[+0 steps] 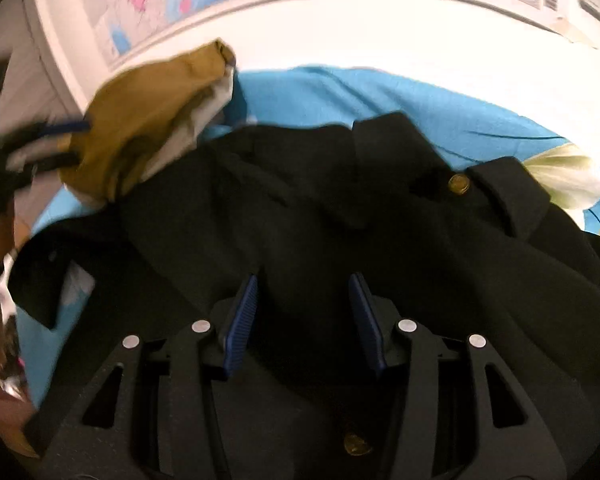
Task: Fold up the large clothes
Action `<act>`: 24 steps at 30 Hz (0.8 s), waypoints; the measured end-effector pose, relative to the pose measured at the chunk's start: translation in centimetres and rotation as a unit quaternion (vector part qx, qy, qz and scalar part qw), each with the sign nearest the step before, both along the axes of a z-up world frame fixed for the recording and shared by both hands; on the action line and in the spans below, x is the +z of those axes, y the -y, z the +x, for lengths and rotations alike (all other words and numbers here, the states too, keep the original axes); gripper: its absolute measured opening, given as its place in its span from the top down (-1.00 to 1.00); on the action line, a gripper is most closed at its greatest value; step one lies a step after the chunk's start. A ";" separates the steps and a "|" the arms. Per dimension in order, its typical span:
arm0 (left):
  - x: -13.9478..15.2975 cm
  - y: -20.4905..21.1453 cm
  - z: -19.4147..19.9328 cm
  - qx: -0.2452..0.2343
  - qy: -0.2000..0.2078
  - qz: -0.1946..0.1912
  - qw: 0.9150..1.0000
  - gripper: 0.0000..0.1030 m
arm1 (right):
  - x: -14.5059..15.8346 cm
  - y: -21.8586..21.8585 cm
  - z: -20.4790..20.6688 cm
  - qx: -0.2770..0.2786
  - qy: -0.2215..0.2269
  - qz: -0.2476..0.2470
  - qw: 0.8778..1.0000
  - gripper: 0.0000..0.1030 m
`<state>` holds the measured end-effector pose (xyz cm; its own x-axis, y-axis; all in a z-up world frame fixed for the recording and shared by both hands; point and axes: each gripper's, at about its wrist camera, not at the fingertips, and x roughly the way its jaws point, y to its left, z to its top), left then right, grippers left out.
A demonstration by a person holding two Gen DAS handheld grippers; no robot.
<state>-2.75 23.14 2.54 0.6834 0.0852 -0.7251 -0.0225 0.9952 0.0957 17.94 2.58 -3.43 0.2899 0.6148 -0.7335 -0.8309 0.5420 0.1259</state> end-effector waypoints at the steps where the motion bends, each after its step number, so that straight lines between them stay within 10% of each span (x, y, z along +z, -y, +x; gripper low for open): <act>1: -0.4 -0.3 -0.9 0.002 -0.004 0.008 1.000 -0.50 | 0.7 -0.1 -0.6 0.012 0.004 0.008 1.000 0.07; 9: -5.7 -4.3 -6.8 0.031 -0.078 0.002 0.996 -0.53 | 1.9 -3.3 -5.6 0.105 -0.020 0.025 0.994 -0.02; 21: -2.9 -8.8 -12.8 0.071 -0.002 -0.081 0.994 -0.53 | -1.1 -12.6 -20.3 0.313 -0.043 -0.011 0.949 -0.65; 23: -2.7 -8.9 -13.0 0.074 0.001 -0.090 0.993 -0.53 | -2.2 -14.1 -21.2 0.318 -0.054 -0.022 0.946 -0.43; 24: -2.7 -9.0 -13.2 0.075 0.003 -0.092 0.993 -0.53 | -2.7 -14.8 -21.4 0.319 -0.062 -0.023 0.945 0.01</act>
<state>-15.98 32.16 -0.17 0.6768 0.0526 -0.7343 -0.1725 0.9810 -0.0887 -3.50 17.39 -6.09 -0.2189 0.6020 -0.7679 -0.9711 -0.0577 0.2316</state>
